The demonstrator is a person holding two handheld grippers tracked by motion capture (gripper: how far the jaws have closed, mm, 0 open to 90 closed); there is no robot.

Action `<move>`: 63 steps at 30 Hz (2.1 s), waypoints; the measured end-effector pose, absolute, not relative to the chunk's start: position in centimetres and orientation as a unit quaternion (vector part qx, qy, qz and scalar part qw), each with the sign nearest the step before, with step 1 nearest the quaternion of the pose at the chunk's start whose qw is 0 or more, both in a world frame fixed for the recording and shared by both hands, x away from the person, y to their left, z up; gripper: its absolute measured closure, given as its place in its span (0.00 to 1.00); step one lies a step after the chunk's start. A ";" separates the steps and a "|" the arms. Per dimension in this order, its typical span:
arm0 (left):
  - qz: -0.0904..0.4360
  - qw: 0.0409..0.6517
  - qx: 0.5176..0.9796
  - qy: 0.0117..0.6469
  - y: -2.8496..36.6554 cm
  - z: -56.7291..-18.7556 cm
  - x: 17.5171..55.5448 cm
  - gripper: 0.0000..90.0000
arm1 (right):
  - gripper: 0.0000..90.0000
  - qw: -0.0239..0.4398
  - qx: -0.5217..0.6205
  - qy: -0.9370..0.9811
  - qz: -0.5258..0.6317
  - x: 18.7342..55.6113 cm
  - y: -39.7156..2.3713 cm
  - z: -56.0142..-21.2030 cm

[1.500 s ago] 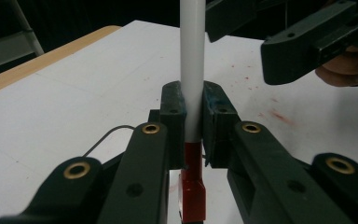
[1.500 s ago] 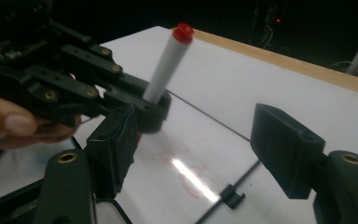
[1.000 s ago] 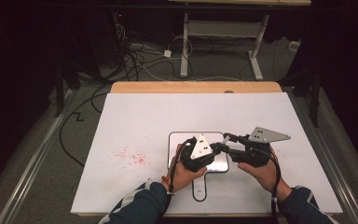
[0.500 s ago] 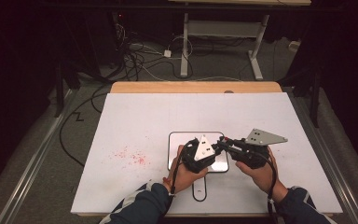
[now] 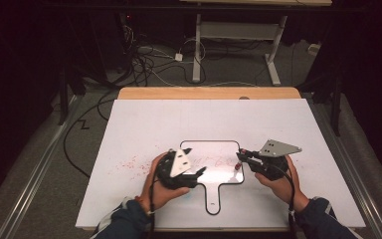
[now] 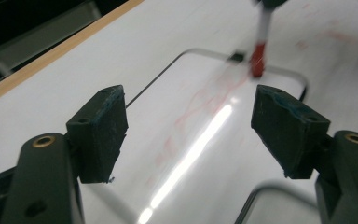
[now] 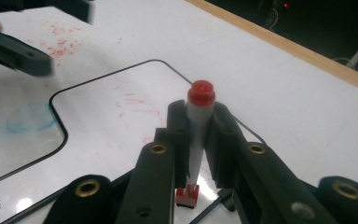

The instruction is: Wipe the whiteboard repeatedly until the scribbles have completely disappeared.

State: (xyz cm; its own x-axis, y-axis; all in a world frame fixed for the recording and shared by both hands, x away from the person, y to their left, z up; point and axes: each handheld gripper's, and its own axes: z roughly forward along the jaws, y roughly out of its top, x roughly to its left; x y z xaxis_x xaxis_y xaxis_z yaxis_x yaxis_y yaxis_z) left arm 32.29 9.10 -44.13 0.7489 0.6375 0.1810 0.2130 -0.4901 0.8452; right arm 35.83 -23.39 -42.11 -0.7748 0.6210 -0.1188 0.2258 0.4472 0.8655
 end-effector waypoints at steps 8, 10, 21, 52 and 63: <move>0.261 0.420 0.806 0.325 16.6 -45.6 29.7 0.23 | 0.90 0.227 0.259 0.820 0.457 36.4 -21.8 -42.3; 0.262 0.414 0.804 0.337 17.6 -46.0 29.3 0.23 | 0.90 0.219 0.253 0.820 0.464 36.5 -20.8 -42.4; 0.275 0.396 0.816 0.319 17.0 -46.5 29.2 0.23 | 0.90 0.239 0.294 0.816 0.436 37.0 -22.4 -41.9; 0.255 0.397 0.825 0.312 16.2 -46.7 29.3 0.23 | 0.90 0.215 0.313 0.804 0.457 38.5 -20.7 -42.1; 0.258 0.397 0.824 0.312 16.2 -46.6 29.3 0.23 | 0.90 0.242 0.328 0.808 0.425 38.4 -20.5 -41.7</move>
